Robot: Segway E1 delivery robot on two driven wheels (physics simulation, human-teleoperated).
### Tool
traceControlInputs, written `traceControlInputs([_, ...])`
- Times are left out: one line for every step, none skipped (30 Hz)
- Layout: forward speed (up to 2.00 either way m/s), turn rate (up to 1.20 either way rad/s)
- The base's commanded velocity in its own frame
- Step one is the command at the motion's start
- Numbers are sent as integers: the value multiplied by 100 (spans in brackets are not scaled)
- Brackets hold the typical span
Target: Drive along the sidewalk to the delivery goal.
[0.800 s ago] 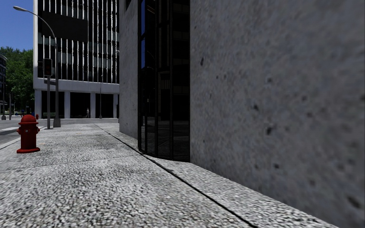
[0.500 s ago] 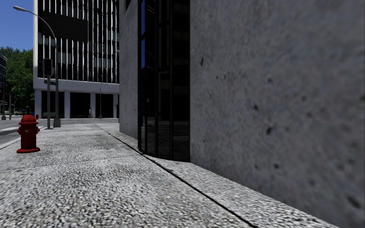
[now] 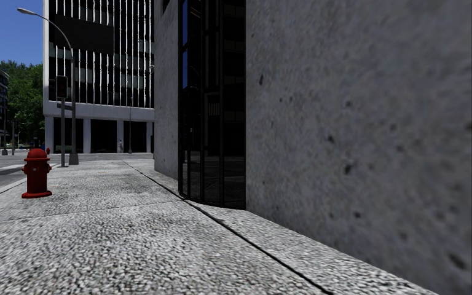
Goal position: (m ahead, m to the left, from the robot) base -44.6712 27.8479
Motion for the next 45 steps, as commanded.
traceControlInputs([0,0])
traceControlInputs([0,0])
traceControlInputs([0,0])
traceControlInputs([0,0])
traceControlInputs([0,0])
traceControlInputs([0,0])
traceControlInputs([0,7])
traceControlInputs([0,7])
traceControlInputs([0,27])
traceControlInputs([0,55])
traceControlInputs([0,120])
traceControlInputs([0,120])
traceControlInputs([0,120])
traceControlInputs([0,120])
traceControlInputs([0,120])
traceControlInputs([0,120])
traceControlInputs([0,120])
traceControlInputs([0,120])
traceControlInputs([0,120])
traceControlInputs([0,120])
traceControlInputs([0,111])
traceControlInputs([0,0])
traceControlInputs([0,0])
traceControlInputs([0,0])
traceControlInputs([0,0])
traceControlInputs([0,0])
traceControlInputs([0,0])
traceControlInputs([0,0])
traceControlInputs([0,0])
traceControlInputs([58,0])
traceControlInputs([90,0])
traceControlInputs([117,0])
traceControlInputs([127,0])
traceControlInputs([130,0])
traceControlInputs([131,0])
traceControlInputs([131,0])
traceControlInputs([132,0])
traceControlInputs([132,0])
traceControlInputs([132,0])
traceControlInputs([132,0])
traceControlInputs([132,0])
traceControlInputs([132,0])
traceControlInputs([132,0])
traceControlInputs([132,0])
traceControlInputs([132,0])
